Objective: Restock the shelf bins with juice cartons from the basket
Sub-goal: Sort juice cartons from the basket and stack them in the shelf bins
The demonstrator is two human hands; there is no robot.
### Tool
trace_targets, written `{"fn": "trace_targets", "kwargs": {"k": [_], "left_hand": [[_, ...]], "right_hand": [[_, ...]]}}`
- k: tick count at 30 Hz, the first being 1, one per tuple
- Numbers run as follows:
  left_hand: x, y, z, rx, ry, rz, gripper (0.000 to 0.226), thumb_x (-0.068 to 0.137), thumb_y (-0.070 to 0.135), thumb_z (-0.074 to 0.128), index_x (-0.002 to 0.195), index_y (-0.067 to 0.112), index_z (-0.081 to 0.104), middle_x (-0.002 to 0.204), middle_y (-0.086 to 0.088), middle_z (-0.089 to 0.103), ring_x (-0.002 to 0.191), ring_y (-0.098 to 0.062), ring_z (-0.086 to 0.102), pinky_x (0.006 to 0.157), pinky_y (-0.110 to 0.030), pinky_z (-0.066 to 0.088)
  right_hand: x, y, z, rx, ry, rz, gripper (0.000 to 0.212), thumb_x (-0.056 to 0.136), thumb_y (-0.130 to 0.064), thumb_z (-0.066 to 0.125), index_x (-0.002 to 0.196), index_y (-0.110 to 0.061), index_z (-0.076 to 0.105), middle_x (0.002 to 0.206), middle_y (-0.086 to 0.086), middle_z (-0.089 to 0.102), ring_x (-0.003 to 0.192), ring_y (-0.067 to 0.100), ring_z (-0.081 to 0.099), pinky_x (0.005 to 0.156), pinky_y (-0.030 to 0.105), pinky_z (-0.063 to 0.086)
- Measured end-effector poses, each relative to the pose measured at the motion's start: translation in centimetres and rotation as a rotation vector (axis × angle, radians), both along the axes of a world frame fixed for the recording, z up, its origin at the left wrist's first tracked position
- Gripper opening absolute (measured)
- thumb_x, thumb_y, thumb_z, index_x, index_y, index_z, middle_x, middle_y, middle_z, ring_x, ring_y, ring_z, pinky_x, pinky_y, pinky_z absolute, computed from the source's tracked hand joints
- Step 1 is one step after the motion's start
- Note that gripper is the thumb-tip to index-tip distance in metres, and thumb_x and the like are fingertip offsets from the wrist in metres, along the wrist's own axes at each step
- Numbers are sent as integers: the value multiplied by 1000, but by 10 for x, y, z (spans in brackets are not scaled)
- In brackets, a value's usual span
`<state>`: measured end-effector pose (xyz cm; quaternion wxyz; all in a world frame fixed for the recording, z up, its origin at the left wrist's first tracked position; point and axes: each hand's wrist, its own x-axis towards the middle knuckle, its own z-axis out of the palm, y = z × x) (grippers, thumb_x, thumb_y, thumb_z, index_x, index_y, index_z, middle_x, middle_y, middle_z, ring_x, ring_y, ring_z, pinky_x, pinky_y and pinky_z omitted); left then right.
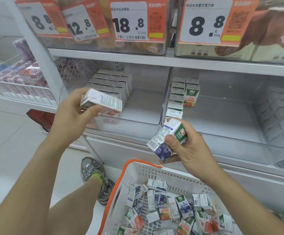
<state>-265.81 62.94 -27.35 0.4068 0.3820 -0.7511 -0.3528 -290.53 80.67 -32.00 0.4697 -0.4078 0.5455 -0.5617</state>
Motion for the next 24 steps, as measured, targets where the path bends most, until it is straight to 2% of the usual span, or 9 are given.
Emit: {"fn": "trace_targets", "kwargs": {"k": [2, 4, 7, 11, 13, 15, 19, 21, 24], "left_hand": [[-3, -17, 10, -97, -174, 70, 38, 87, 27, 70, 121, 30, 53, 93, 14, 67, 77, -7, 66, 67, -18, 52], [-6, -33, 15, -163, -448, 91, 41, 91, 27, 68, 126, 29, 46, 78, 9, 63, 69, -15, 63, 60, -28, 49], [-10, -50, 14, -151, -823, 5, 41, 91, 30, 68, 127, 28, 48, 67, 3, 58, 69, -27, 62, 65, -35, 48], [-13, -55, 9, -159, -1055, -11, 37, 92, 32, 66, 126, 29, 52, 72, -1, 60, 71, -26, 59, 65, -35, 46], [-14, -55, 5, -165, -1078, -9, 36, 94, 30, 64, 128, 30, 54, 93, -7, 60, 76, -29, 60, 73, -39, 51], [-15, -56, 1, -138, -1092, -22, 34, 96, 28, 61, 131, 28, 58, 111, -11, 47, 84, -31, 58, 85, -42, 51], [-14, -51, -2, -82, -1114, -3, 42, 100, 29, 54, 142, 28, 50, 116, -10, 39, 95, -28, 52, 98, -39, 43], [-16, -37, 0, -136, -988, 90, 46, 100, 28, 53, 145, 26, 43, 121, -11, 41, 101, -29, 54, 96, -40, 45], [-40, 16, 6, -279, -564, 96, 28, 98, 22, 56, 126, 17, 60, 107, -4, 53, 86, -13, 55, 83, -29, 46]], "right_hand": [[-2, 0, -2, -4, 1, -27, 50, 75, -40, 69, 122, -33, 55, 104, 5, 73, 85, 27, 75, 65, 54, 61], [-3, 1, -4, -5, -1, -26, 52, 73, -42, 71, 122, -35, 56, 104, 5, 72, 85, 27, 75, 65, 54, 61], [-3, 1, -7, -10, 13, -2, 53, 72, -41, 71, 123, -36, 55, 103, 2, 72, 86, 27, 75, 64, 51, 62], [-1, 3, -8, 3, 22, 46, 55, 71, -44, 71, 123, -39, 53, 107, 1, 71, 89, 27, 75, 63, 48, 62], [0, 5, -7, 8, 34, 62, 56, 71, -44, 71, 124, -39, 52, 109, 3, 71, 89, 26, 75, 64, 47, 62], [1, 7, -6, 10, 61, 75, 56, 73, -43, 71, 125, -38, 51, 111, 5, 69, 89, 24, 75, 64, 46, 62], [0, 12, -4, 15, 95, 110, 59, 75, -44, 72, 128, -36, 49, 109, 6, 70, 88, 24, 75, 67, 46, 63], [0, 17, -3, 10, 108, 128, 61, 75, -47, 72, 130, -35, 48, 106, 3, 72, 89, 23, 75, 69, 46, 63], [-4, 26, 0, 10, 139, 111, 61, 73, -51, 72, 129, -39, 49, 104, -2, 73, 89, 20, 75, 70, 45, 63]]}}
